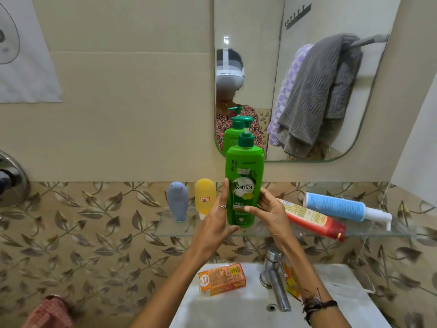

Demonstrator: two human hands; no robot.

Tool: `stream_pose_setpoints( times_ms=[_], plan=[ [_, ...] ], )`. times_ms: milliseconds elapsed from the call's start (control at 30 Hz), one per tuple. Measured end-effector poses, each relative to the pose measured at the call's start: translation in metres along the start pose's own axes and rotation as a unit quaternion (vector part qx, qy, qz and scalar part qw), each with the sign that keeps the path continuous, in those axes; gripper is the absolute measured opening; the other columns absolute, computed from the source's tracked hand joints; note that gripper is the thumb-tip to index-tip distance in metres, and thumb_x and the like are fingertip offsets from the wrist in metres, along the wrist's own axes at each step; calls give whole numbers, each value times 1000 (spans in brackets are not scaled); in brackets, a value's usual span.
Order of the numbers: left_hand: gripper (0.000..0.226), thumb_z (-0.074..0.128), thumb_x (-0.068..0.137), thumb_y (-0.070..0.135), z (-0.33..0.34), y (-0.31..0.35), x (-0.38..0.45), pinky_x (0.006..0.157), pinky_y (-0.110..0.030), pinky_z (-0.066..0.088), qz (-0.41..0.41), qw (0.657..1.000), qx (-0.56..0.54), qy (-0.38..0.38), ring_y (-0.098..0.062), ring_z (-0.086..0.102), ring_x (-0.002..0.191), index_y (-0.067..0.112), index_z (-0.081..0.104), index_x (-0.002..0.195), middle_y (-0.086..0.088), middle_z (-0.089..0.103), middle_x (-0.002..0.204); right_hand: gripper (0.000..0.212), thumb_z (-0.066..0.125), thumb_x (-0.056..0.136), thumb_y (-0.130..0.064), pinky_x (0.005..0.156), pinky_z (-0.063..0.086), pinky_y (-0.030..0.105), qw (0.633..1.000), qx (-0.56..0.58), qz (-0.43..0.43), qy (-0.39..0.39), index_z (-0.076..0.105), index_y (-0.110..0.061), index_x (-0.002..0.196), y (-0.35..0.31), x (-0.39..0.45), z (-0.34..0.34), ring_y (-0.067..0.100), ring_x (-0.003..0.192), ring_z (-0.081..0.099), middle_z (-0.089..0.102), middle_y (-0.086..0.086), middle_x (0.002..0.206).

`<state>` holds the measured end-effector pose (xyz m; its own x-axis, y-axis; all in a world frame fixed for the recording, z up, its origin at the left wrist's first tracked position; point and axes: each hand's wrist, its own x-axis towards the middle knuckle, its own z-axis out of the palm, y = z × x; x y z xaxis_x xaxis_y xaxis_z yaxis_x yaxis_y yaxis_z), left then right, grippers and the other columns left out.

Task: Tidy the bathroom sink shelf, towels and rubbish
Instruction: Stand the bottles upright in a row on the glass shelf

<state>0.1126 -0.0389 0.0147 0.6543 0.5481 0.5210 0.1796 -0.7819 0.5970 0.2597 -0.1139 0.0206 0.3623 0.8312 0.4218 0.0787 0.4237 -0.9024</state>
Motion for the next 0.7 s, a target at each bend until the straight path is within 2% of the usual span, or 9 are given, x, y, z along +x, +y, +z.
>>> stream_pose_setpoints(
  times_ms=[100,200,367,467,567,633,700],
  plan=[
    [115,70,81,20,2,1,-2,87,-20,40,-4,1000,1,7,0,39,122,50,-27,134,13,22,151,52,74,68,-18,86,53,22,1000,-17,14,-12,57,-28,117,3,0,-4,11,111,63,69,-4,115],
    [111,68,83,17,3,4,-2,87,-24,40,-1,1000,3,21,-6,40,124,49,-25,134,14,22,149,47,72,73,-13,86,53,22,999,-26,23,-14,57,-27,116,3,5,-4,11,111,63,69,-4,115],
    [109,68,82,12,6,3,-1,84,-24,42,-8,999,18,38,-18,47,127,45,-21,136,-1,27,154,45,66,80,-3,89,52,22,999,-33,27,-12,54,-21,119,4,8,-3,9,112,61,64,-1,120],
    [111,69,81,11,9,2,-3,77,-24,45,-9,998,30,52,-20,55,117,47,-19,137,-3,27,152,46,66,81,-3,93,51,24,998,-54,18,2,52,-20,121,4,6,1,9,113,60,63,0,121],
    [110,70,79,15,10,4,-9,74,-29,50,10,993,71,91,-21,56,111,49,-16,139,-2,22,148,50,67,80,-1,94,50,25,996,-78,0,42,51,-25,120,5,-2,4,9,112,60,63,1,120],
    [110,73,77,18,12,7,-14,80,-31,49,20,987,108,117,-22,50,116,48,-11,141,-2,21,145,51,68,80,-2,95,50,25,993,-90,-8,82,52,-23,123,6,-11,4,11,113,59,62,2,122],
    [105,75,75,17,16,10,-19,87,-34,49,32,980,135,143,-21,44,120,39,0,145,-4,26,141,46,69,81,-6,95,50,25,986,-101,-10,130,55,-20,123,7,-21,4,10,111,60,63,1,120]
  ],
)
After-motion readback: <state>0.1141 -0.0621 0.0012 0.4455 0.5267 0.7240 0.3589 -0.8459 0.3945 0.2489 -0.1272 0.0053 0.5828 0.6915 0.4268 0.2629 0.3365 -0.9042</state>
